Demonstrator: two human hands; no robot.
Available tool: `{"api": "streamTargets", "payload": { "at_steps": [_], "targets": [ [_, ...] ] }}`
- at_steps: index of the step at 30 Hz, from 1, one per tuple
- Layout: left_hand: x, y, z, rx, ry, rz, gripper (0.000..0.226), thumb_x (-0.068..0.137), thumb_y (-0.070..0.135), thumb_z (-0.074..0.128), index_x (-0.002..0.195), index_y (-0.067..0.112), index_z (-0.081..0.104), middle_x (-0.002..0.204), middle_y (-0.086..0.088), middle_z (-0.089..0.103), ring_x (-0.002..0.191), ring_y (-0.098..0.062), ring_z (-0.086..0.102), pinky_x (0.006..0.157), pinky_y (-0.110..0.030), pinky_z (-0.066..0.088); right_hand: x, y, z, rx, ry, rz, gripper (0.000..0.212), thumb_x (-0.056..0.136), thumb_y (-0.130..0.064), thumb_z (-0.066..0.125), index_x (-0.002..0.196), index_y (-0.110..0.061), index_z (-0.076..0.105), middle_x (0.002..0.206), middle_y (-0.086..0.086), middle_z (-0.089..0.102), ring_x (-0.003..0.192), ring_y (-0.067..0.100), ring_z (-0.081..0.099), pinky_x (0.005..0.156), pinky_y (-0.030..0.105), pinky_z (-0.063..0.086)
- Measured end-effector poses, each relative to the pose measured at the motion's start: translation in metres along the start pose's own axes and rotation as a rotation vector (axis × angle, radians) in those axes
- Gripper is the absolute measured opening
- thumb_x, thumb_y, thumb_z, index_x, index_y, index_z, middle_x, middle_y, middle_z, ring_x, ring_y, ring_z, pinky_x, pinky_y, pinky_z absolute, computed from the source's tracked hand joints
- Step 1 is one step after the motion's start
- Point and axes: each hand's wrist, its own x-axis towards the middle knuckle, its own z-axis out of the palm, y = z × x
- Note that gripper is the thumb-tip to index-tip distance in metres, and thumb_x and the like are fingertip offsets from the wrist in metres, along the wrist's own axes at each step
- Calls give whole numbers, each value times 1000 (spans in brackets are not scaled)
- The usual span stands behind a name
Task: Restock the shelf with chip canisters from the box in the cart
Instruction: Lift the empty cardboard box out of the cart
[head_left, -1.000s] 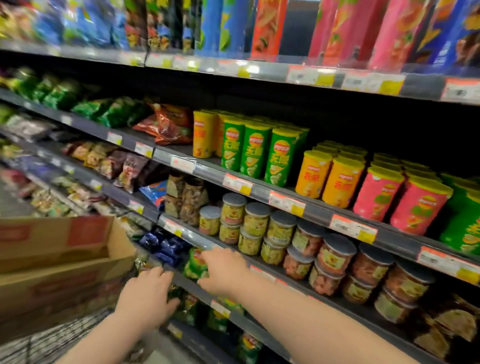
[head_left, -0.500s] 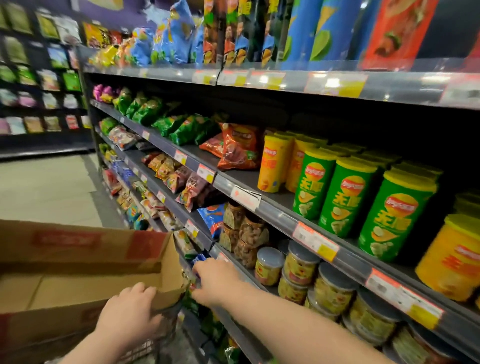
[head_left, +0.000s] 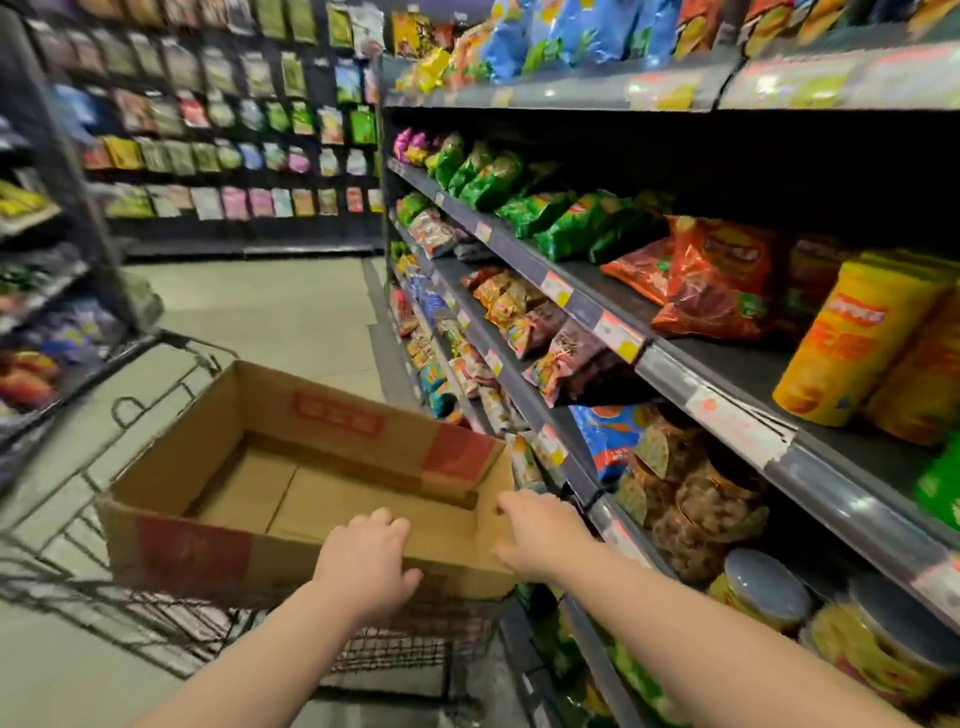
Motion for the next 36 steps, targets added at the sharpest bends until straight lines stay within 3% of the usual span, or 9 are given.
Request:
{"api": "streamTargets", "payload": {
  "at_steps": [9, 19, 30, 36],
  "targets": [
    [58, -107, -3, 5, -3, 23, 56, 87, 54, 49, 133, 23, 44, 129, -1, 49, 118, -23, 48, 98, -37, 43, 79, -50, 7, 53, 10, 118, 54, 89, -44, 55, 137, -25, 40, 137, 0, 47, 122, 24, 49, 98, 40, 44],
    [106, -218, -7, -2, -13, 2, 62, 86, 54, 52, 139, 23, 37, 137, -3, 44, 123, -25, 46, 100, -39, 42, 140, -78, 25, 100, -10, 284, 54, 89, -47, 53, 138, -29, 40, 139, -6, 46, 118, 18, 52, 90, 32, 49],
    [156, -293, -2, 1, -15, -230, 75, 82, 53, 56, 145, 23, 27, 143, -4, 38, 128, -25, 40, 104, -39, 40, 195, -36, 45, 135, -95, 368, 55, 89, -45, 55, 139, -27, 38, 139, -6, 46, 121, 16, 50, 92, 31, 49],
    [180, -317, 4, 42, 0, -414, 86, 83, 53, 58, 150, 21, 17, 154, -9, 23, 143, -29, 18, 115, -43, 25, 229, -1, 62, 159, -183, 389, 54, 87, -44, 52, 136, -25, 41, 136, -3, 49, 119, 20, 52, 91, 35, 49]
  ]
}}
